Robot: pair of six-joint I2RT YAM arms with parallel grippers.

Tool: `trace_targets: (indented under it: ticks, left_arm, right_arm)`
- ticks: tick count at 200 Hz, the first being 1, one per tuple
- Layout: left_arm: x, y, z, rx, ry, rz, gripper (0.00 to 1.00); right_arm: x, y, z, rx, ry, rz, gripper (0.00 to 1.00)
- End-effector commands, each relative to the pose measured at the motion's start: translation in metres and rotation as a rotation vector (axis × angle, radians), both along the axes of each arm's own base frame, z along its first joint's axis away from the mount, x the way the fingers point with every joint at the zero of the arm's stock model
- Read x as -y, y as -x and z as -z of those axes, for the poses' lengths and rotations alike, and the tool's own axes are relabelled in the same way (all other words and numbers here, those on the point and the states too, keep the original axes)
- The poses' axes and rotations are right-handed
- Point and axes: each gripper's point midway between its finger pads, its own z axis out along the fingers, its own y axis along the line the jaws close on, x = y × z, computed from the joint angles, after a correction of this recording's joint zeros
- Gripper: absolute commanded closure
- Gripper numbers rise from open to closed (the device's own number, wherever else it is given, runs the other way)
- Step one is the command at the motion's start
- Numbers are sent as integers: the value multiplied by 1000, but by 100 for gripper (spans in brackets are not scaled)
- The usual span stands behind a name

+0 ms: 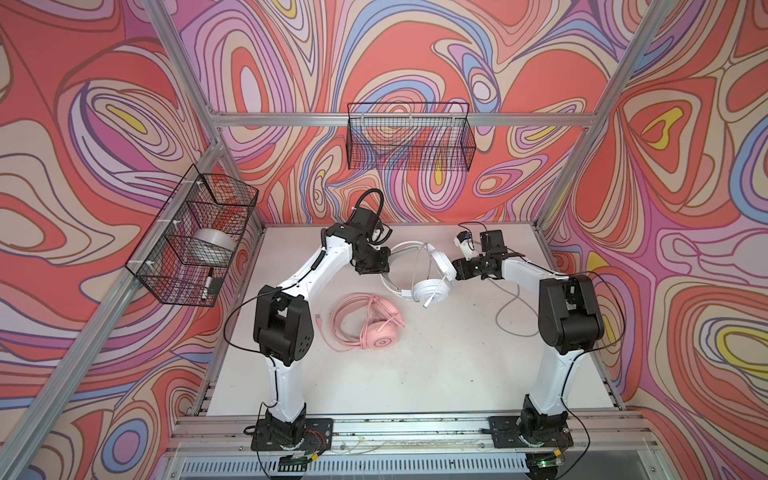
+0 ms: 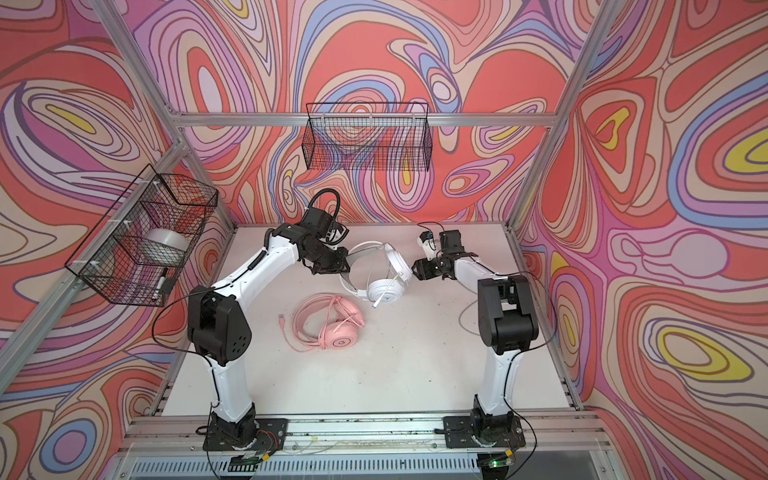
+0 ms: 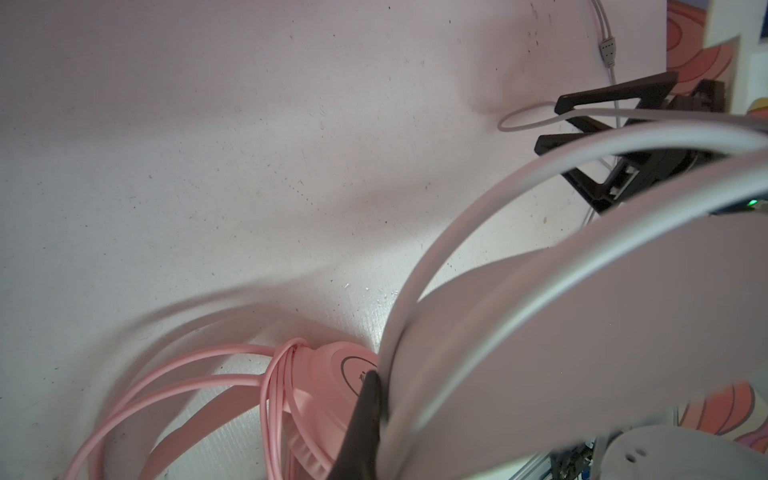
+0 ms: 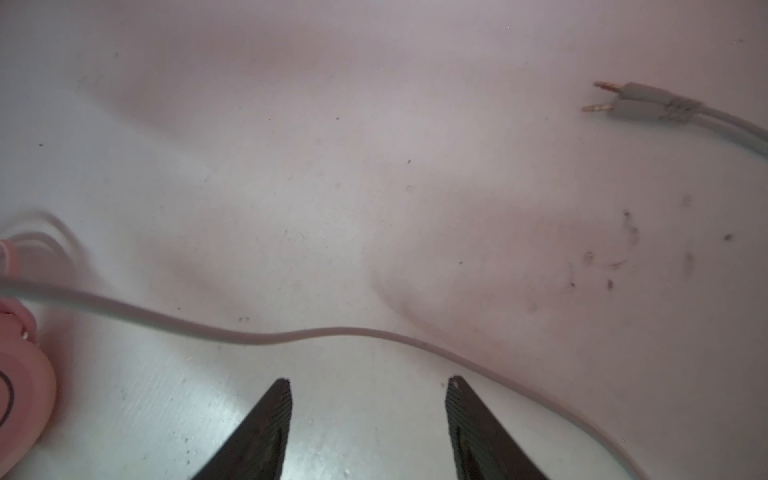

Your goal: Wrap the headphones

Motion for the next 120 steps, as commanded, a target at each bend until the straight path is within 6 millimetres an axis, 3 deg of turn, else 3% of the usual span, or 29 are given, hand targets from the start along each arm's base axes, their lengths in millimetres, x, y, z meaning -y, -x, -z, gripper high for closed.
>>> trace_targets:
  ticks: [1,22,54,120]
  left_arm:
    - [5,6,-30,35,62,14,100]
    - [6,6,-30,32,65,14,100]
    - [5,4,-31,37,61,12,100]
    - [6,2,-31,32,66,7,100]
  right_arm:
    - [42,3,5,-91,171,76,38]
    - [74,7,16,-204,275,147,38]
    - [105,11,27,-278,355,218,40]
    - [135,28,59,-418,374,271,45]
